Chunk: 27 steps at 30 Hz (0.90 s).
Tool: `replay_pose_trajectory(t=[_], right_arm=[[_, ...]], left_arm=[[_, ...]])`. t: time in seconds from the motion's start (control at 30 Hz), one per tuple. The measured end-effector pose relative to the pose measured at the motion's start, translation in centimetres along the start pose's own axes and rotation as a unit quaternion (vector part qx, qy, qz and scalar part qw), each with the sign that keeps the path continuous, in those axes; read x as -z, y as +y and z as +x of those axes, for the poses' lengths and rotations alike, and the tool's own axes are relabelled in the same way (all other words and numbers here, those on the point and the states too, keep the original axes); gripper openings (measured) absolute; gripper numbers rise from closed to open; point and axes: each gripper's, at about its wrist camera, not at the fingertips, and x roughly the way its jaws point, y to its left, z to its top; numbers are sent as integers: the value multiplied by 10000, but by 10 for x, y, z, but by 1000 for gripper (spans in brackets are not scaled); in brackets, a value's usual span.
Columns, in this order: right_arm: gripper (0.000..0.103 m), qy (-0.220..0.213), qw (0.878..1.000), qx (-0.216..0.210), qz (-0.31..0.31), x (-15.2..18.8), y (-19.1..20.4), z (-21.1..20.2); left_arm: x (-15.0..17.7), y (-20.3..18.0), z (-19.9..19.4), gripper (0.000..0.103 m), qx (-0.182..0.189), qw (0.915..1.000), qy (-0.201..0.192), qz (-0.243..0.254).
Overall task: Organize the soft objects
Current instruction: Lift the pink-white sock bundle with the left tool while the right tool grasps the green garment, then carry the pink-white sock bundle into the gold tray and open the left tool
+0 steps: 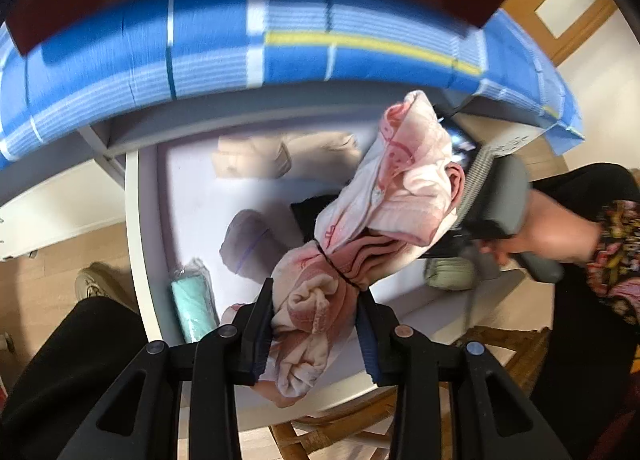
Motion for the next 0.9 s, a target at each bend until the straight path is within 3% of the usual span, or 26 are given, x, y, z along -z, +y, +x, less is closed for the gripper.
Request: replay_pose_trajectory(t=[0.17,0.37,0.57,0.73,0.9], right_arm=[[44,180,9997,149,86,-4,-1,13],[36,223,9994,135,236,-3,-8,16],[32,253,9990,130,343,-7,-15,16],[32,367,9976,-33,587,-7,-20,16],[32,366,9968,-126,703,-9,-29,16]], left_arm=[[-1,-6,-33,36,206,9995,-227,108],[-11,-17,-77,36,514,9965,-591,289],[-22,-9,-116,36,935,9910,-955,43],[-47,-4,-140,36,1361,9814,-1293,-389],[-85,6,-160,36,1323,9756,-1644,-599]])
